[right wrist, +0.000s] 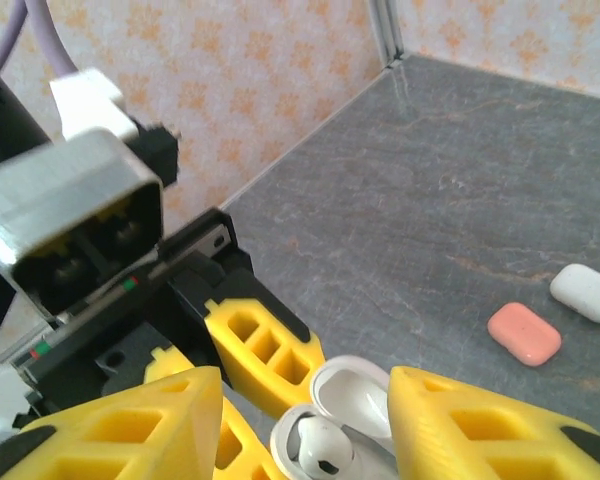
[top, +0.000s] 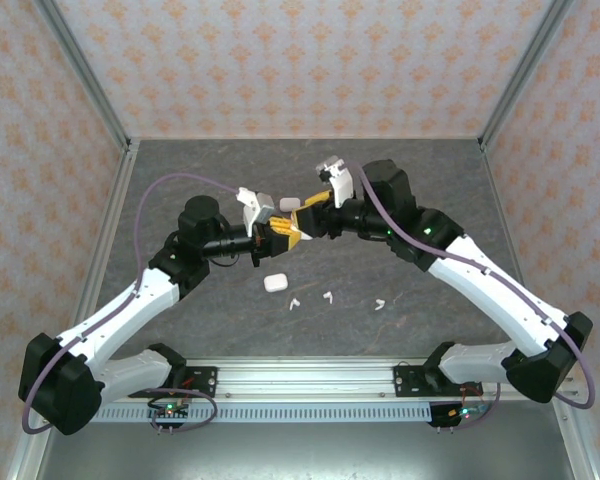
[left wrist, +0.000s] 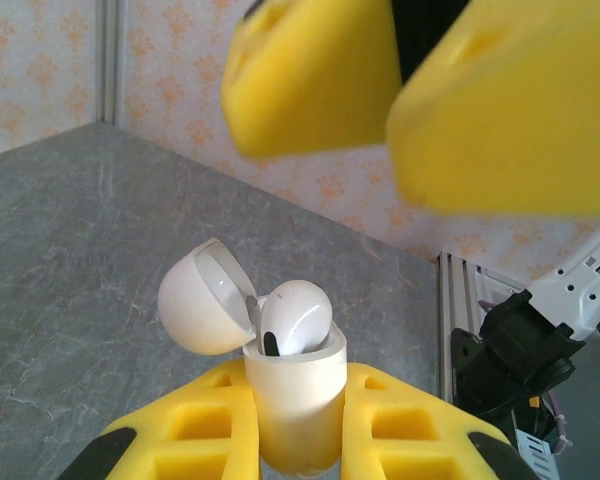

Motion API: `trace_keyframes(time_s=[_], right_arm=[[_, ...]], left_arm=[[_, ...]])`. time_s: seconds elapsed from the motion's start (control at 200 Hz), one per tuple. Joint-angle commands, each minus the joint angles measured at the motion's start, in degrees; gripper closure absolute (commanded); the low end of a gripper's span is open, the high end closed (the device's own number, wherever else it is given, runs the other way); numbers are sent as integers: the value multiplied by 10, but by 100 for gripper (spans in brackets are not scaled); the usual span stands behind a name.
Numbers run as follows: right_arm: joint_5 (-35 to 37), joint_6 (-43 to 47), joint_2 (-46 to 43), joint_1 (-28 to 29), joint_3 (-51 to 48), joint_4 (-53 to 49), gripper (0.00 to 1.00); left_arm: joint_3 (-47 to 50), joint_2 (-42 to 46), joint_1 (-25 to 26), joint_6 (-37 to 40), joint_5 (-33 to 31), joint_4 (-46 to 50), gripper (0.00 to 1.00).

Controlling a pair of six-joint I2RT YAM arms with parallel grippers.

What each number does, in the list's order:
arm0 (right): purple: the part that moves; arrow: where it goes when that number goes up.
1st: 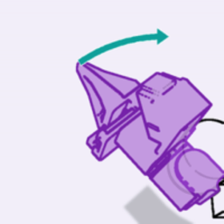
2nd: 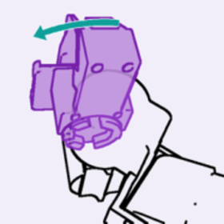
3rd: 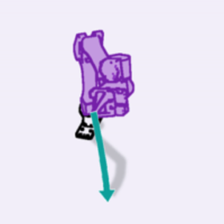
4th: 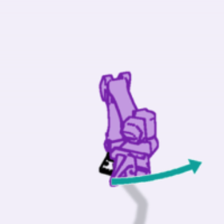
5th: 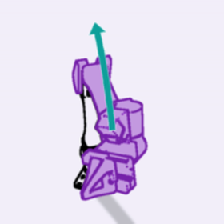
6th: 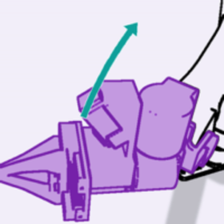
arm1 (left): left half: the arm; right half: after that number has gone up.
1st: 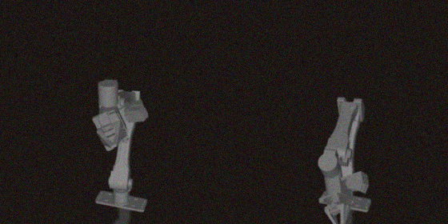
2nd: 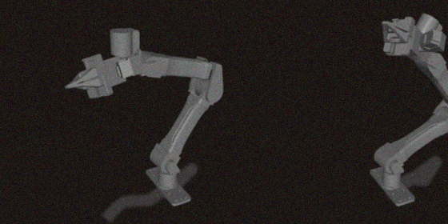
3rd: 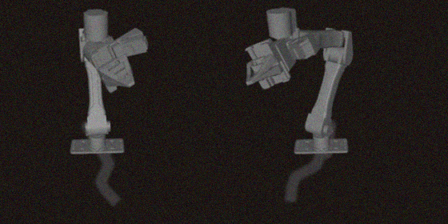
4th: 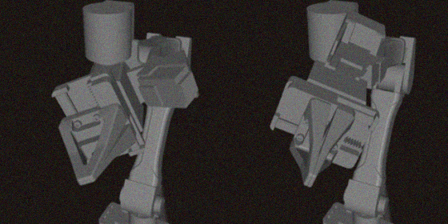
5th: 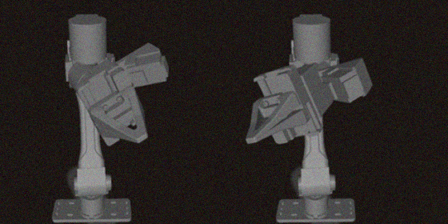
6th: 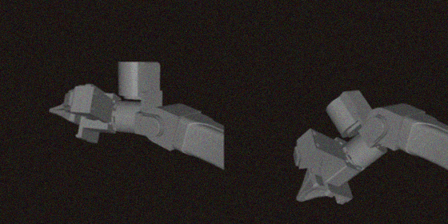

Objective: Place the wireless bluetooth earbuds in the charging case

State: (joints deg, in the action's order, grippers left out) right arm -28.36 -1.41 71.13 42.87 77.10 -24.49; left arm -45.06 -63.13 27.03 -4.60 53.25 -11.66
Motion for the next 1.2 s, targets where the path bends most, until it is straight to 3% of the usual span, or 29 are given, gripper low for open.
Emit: trace_keyframes(time_s=[0.0, 0.26, 0.515, 0.846, 1.196], right_arm=[[67, -10, -21, -4, 24, -40, 49], [173, -97, -56, -65, 2, -161, 46], [169, -197, -101, -156, -148, -239, 46], [170, -233, -76, -175, -319, -206, 47], [151, -248, 21, -174, -385, -106, 52]], left_arm=[[-1, 18, 3, 6, -14, -31, 97], [12, 36, 3, 12, -48, -36, 97], [23, 62, 3, 21, -76, -37, 97], [22, 72, 2, 30, -76, -22, 97], [17, 71, 2, 35, -72, -9, 97]])
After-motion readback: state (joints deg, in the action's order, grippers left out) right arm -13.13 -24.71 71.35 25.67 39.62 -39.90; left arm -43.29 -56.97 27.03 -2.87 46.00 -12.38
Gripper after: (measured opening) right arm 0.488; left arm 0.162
